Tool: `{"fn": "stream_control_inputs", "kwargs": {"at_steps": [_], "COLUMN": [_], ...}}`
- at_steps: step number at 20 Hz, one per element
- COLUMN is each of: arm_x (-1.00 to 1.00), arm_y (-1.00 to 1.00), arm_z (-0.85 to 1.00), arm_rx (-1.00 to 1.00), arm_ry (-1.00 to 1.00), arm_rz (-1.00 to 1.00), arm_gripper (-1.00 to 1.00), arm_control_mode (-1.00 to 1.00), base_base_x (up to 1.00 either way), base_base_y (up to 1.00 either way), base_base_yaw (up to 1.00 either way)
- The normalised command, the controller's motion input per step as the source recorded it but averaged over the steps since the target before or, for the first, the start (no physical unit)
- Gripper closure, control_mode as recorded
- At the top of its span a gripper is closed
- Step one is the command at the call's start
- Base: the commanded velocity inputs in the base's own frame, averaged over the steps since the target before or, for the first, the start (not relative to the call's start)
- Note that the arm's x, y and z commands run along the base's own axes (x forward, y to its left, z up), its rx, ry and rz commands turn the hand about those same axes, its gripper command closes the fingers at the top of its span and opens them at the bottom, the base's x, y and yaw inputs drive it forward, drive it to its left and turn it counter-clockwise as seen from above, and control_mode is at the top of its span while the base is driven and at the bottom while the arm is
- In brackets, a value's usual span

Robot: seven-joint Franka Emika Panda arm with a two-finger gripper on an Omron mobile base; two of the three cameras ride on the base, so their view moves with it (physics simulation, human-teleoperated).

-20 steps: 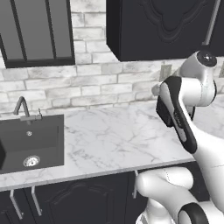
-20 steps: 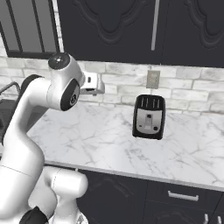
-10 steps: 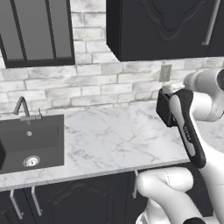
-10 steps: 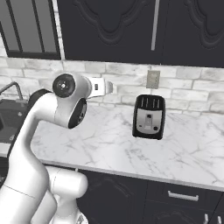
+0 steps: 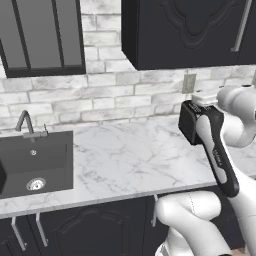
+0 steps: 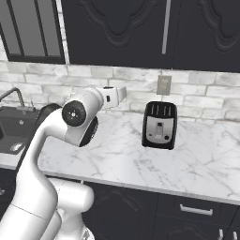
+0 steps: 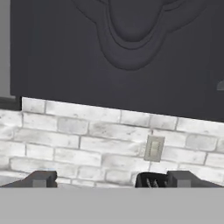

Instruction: Get the candle and the beer from the cabinet and move them to the dining counter.

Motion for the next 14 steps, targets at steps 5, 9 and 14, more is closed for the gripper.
{"fn": "stream_control_inputs", "kwargs": {"at_steps": [5,9,14], "arm_x": [0.00,0.00,-0.01], "arm_y": [-0.06,-0.07,-0.20], "arm_z": [0.41,0.39,0.43], "arm_rx": [0.00,0.00,0.00], "arm_ry": [-0.22,-0.15,-0.09], "arm_rz": [-0.03,-0.05,-0.02], "arm_gripper": [-1.00,-1.00,-1.00], "arm_control_mode": [-1.00,-1.00,-1.00], "base_base_x": [0.00,0.00,0.00], "base_base_y": [0.00,0.00,0.00], "base_base_yaw": [0.00,0.00,0.00]}}
